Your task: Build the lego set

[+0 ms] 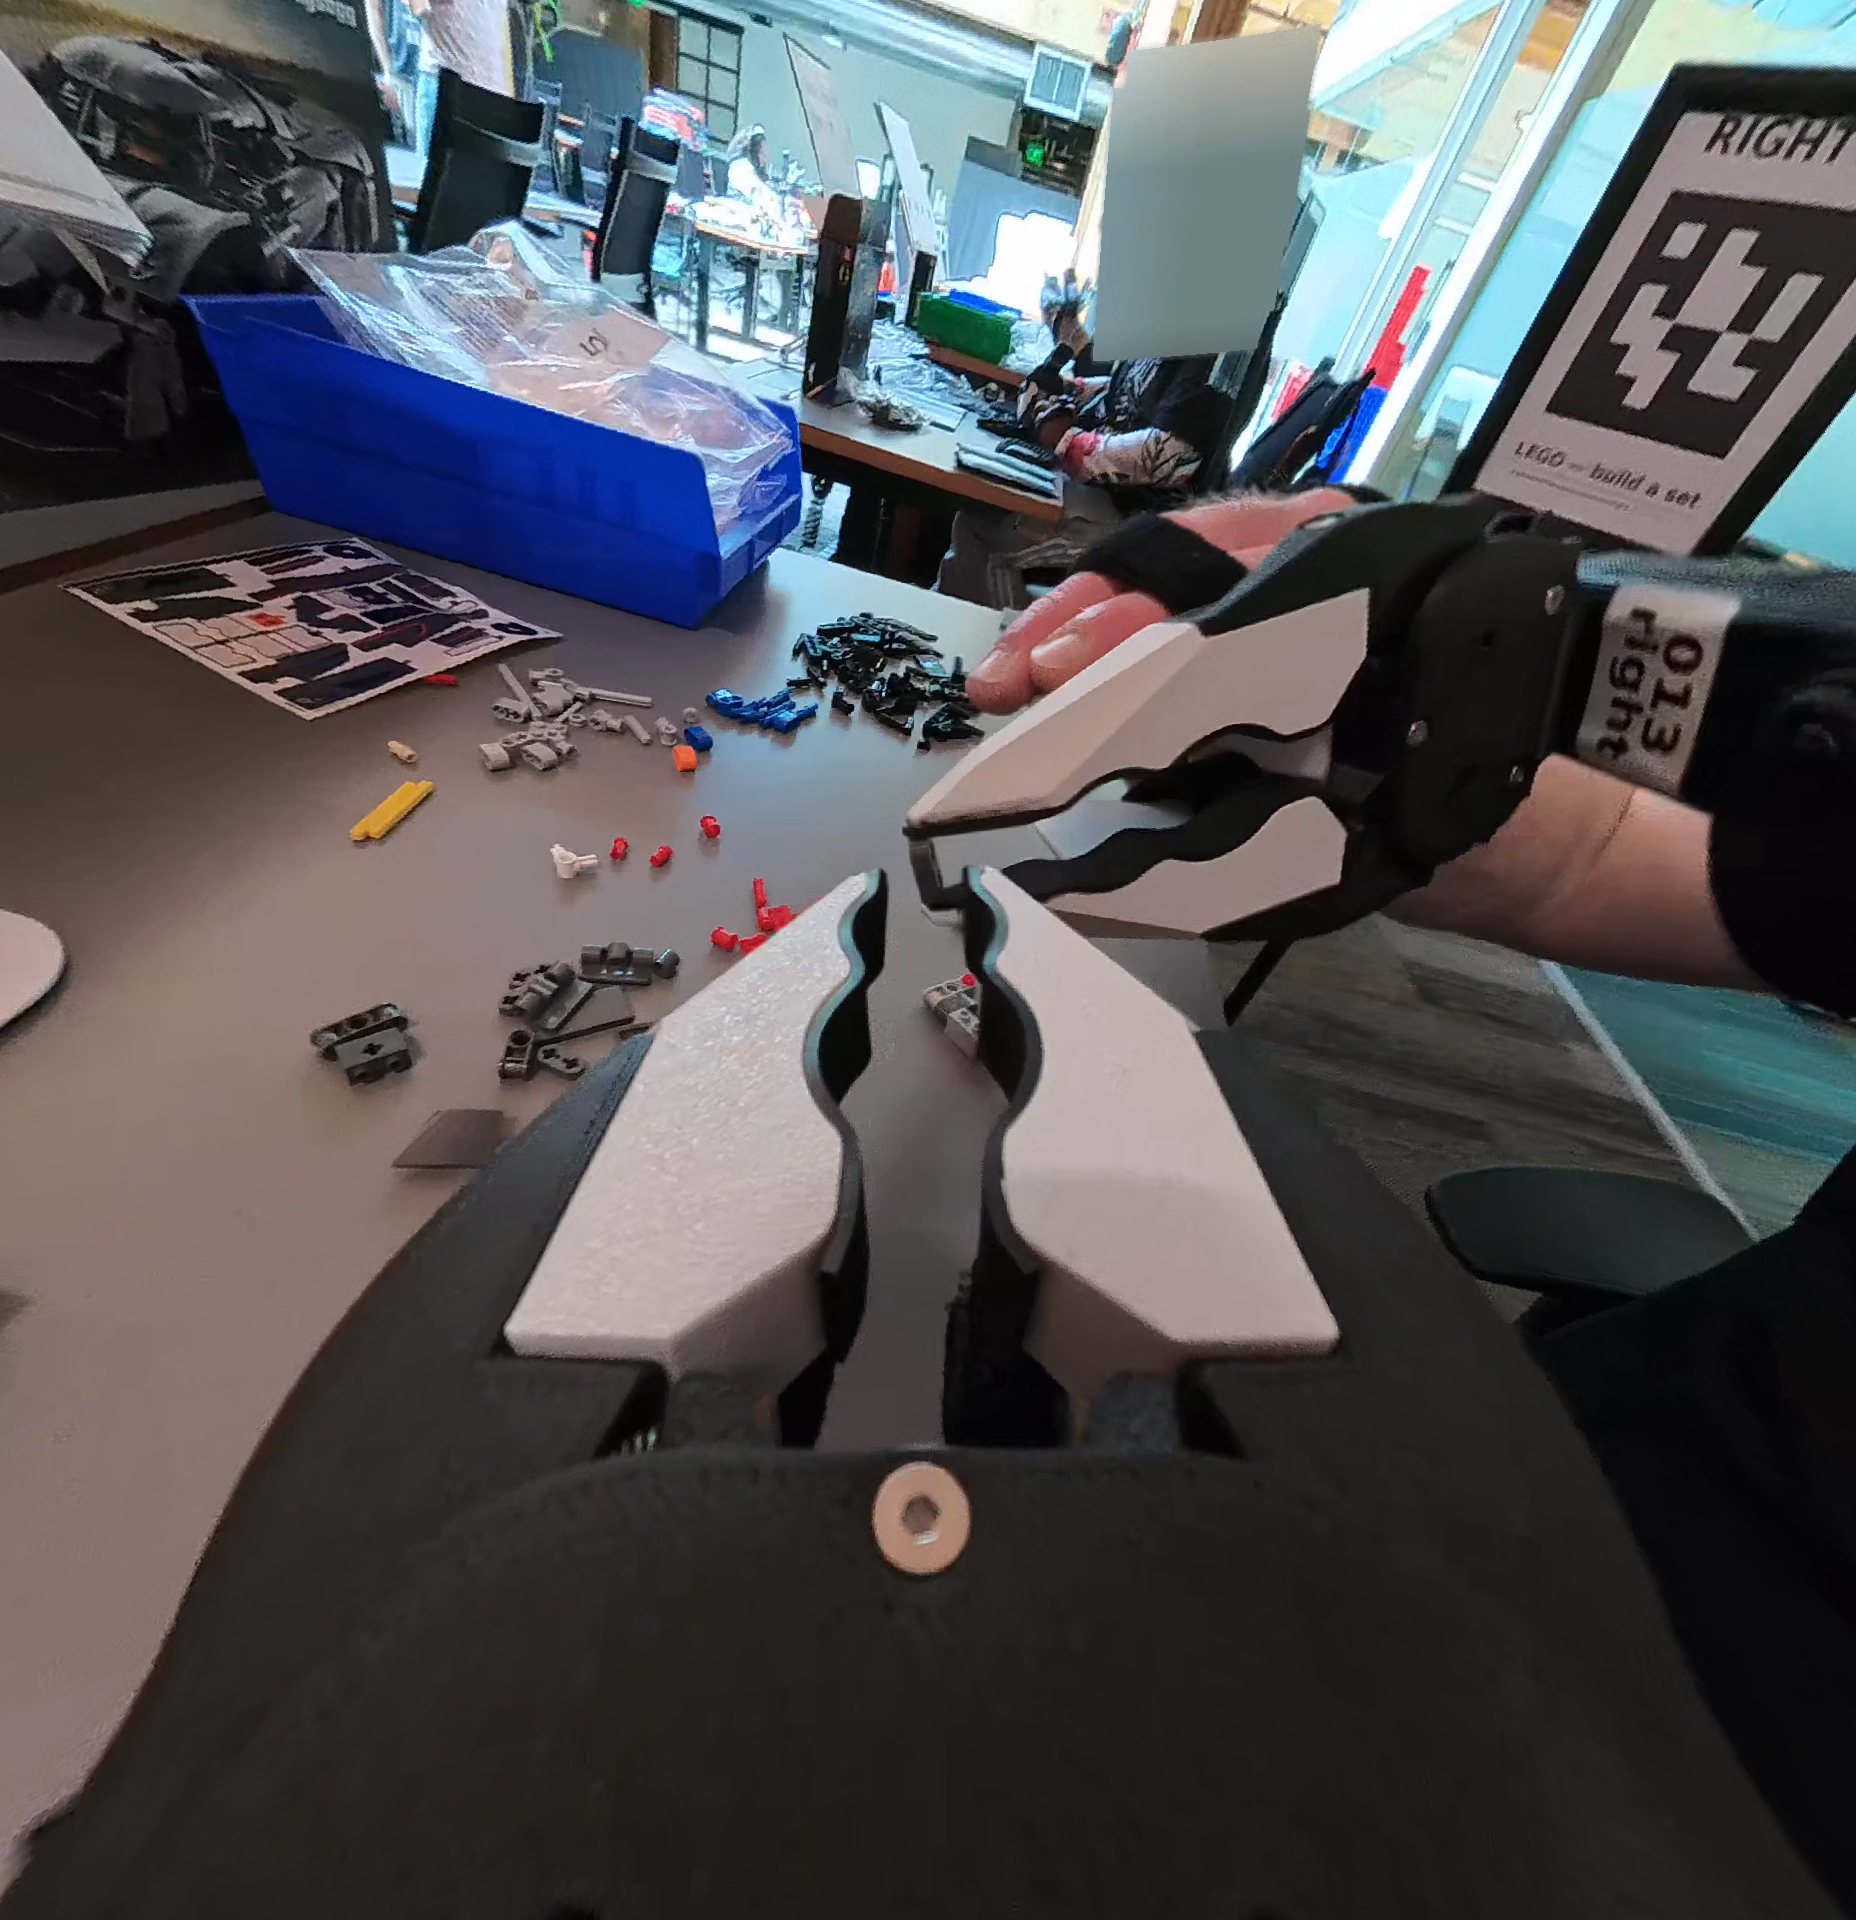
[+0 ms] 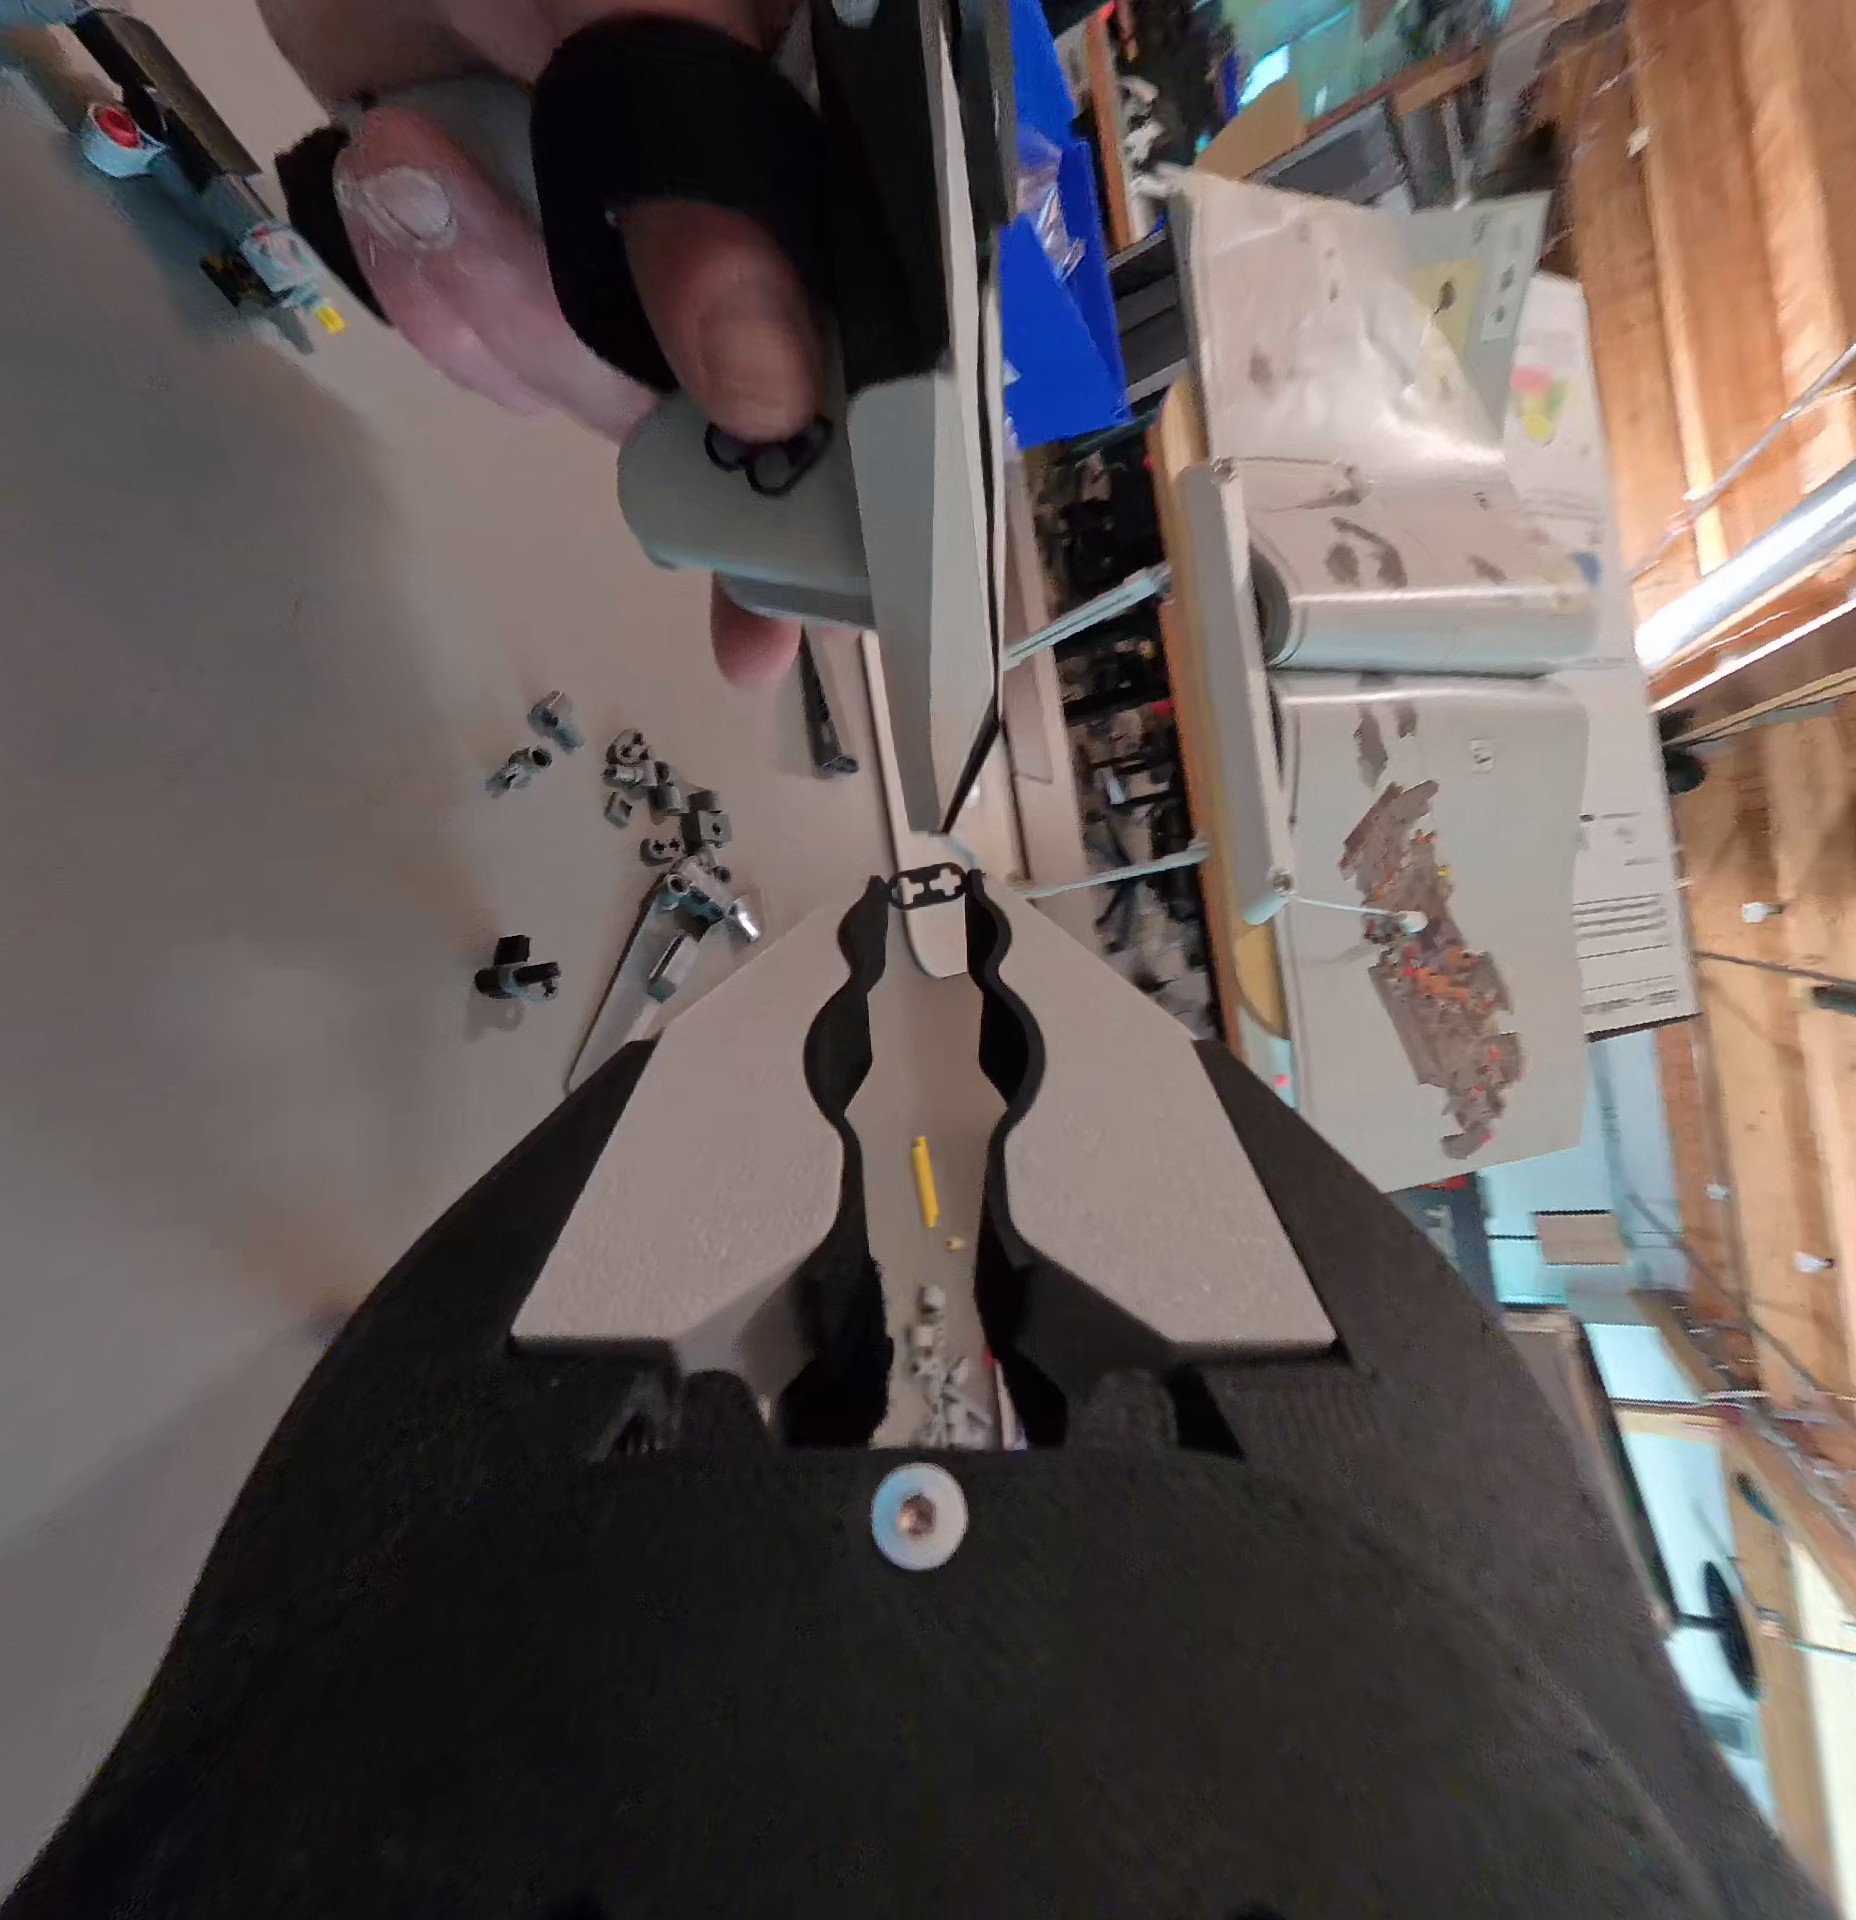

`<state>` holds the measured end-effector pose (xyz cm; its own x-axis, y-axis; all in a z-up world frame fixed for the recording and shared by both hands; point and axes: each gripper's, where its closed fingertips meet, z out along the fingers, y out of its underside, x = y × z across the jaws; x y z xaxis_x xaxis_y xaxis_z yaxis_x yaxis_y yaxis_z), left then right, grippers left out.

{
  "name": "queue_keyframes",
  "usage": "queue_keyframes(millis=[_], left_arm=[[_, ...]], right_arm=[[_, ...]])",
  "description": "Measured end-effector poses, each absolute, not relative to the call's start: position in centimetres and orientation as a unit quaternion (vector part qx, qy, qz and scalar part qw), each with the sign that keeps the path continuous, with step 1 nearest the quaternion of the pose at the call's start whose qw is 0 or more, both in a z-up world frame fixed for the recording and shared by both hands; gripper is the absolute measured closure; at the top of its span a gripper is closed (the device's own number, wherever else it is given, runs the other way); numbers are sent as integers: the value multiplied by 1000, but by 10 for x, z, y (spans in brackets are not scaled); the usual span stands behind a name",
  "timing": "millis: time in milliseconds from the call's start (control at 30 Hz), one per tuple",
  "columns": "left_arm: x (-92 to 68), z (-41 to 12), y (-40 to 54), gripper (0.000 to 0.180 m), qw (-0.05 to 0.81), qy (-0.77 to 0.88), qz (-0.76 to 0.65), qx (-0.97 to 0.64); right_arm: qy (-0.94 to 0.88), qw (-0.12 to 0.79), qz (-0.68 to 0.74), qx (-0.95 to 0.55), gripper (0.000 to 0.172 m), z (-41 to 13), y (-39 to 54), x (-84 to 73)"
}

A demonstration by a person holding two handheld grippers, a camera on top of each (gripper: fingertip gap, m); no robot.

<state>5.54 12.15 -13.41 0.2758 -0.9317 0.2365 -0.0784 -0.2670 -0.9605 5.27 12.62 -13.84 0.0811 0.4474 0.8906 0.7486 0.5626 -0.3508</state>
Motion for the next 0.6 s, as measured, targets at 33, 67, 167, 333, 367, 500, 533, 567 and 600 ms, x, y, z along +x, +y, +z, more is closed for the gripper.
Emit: queue_keyframes(millis=[33, 67, 167, 333, 367, 500, 533, 567, 600], left_arm=[[53, -135, 122, 166, 467, 394, -448, -653], [50, -137, 122, 166, 468, 400, -434, -658], [40, -158, 124, 169, 467, 441, -348, -683], [32, -214, 120, 176, 433, 550, -181, -691], [32, -222, 121, 176, 426, 564, -159, -689], [45, -236, 119, 176, 415, 607, -126, -665], [48, -238, 120, 176, 413, 614, -115, -663], [50, -240, 122, 177, 410, 617, -107, -663], [51, -243, 124, 177, 407, 618, -103, -665]], right_arm=[[-667, 571, -123, -462, 160, -141, 129, 55], [-670, 559, -116, -474, 160, -144, 131, 57], [-685, 488, -61, -537, 160, -165, 135, 63], [-690, 359, 62, -625, 160, -198, 131, 67], [-690, 334, 82, -636, 160, -203, 127, 67], [-680, 270, 108, -673, 160, -215, 120, 64], [-674, 261, 112, -682, 160, -218, 120, 64], [-668, 249, 118, -691, 160, -221, 120, 63], [-665, 236, 123, -698, 160, -224, 119, 64]])
